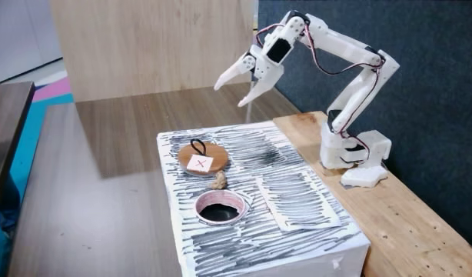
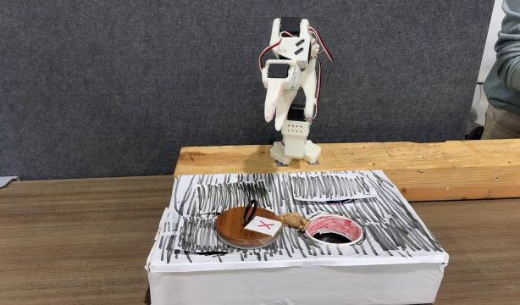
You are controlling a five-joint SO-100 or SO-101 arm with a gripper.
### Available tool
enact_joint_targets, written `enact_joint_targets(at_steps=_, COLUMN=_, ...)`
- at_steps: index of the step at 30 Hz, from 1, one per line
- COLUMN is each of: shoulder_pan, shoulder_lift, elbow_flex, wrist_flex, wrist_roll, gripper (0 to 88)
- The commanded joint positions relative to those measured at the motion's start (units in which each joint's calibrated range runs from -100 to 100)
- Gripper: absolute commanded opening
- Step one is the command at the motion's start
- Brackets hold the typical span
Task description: Pick the brown debris from the hole.
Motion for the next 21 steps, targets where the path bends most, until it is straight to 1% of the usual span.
enact_joint_targets(at_steps=1, shoulder_pan=0.1, shoulder_lift=-1.4, elbow_flex=-0.3, wrist_flex=0.0, wrist_roll=0.4, gripper=25.6)
enact_joint_targets(at_steps=21, shoulder_pan=-0.2, shoulder_lift=-1.4, elbow_flex=-0.3, wrist_flex=-0.2, wrist_roll=0.4, gripper=25.3)
